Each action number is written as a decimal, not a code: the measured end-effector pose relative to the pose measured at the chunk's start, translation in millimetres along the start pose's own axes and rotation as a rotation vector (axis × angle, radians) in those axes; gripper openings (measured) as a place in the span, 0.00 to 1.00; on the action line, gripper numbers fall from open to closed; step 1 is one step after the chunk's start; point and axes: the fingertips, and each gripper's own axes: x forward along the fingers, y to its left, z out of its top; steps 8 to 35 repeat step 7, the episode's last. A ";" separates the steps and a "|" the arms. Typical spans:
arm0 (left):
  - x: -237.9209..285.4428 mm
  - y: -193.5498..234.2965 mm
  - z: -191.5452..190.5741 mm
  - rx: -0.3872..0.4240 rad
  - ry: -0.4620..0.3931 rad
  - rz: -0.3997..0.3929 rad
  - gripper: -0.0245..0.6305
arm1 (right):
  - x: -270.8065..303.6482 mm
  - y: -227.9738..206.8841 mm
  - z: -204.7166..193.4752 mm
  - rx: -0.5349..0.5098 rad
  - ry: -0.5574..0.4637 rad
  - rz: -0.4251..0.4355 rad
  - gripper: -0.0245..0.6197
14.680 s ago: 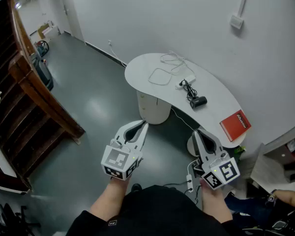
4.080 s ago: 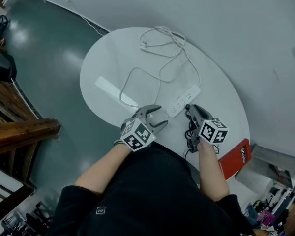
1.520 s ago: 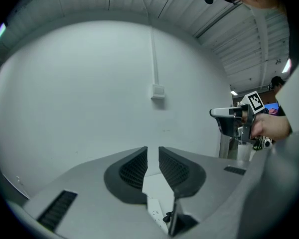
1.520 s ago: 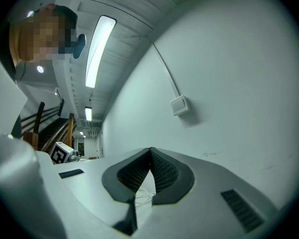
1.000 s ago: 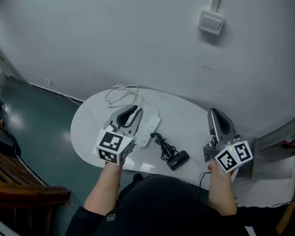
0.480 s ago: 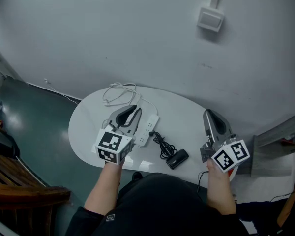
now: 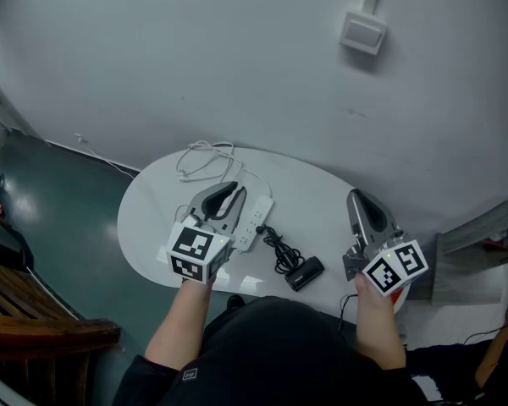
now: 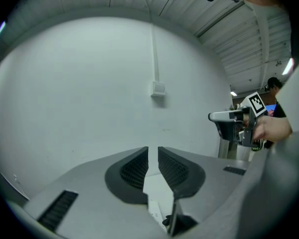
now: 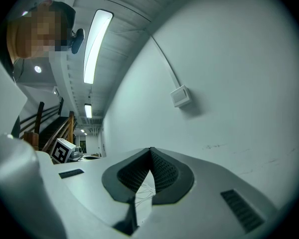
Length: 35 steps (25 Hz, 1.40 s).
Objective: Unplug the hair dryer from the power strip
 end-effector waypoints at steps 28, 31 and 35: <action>0.4 -2.7 -2.5 -0.005 0.001 -0.001 0.14 | -0.9 -0.9 -2.3 0.006 0.002 0.003 0.09; 0.4 -2.7 -2.5 -0.005 0.001 -0.001 0.14 | -0.9 -0.9 -2.3 0.006 0.002 0.003 0.09; 0.4 -2.7 -2.5 -0.005 0.001 -0.001 0.14 | -0.9 -0.9 -2.3 0.006 0.002 0.003 0.09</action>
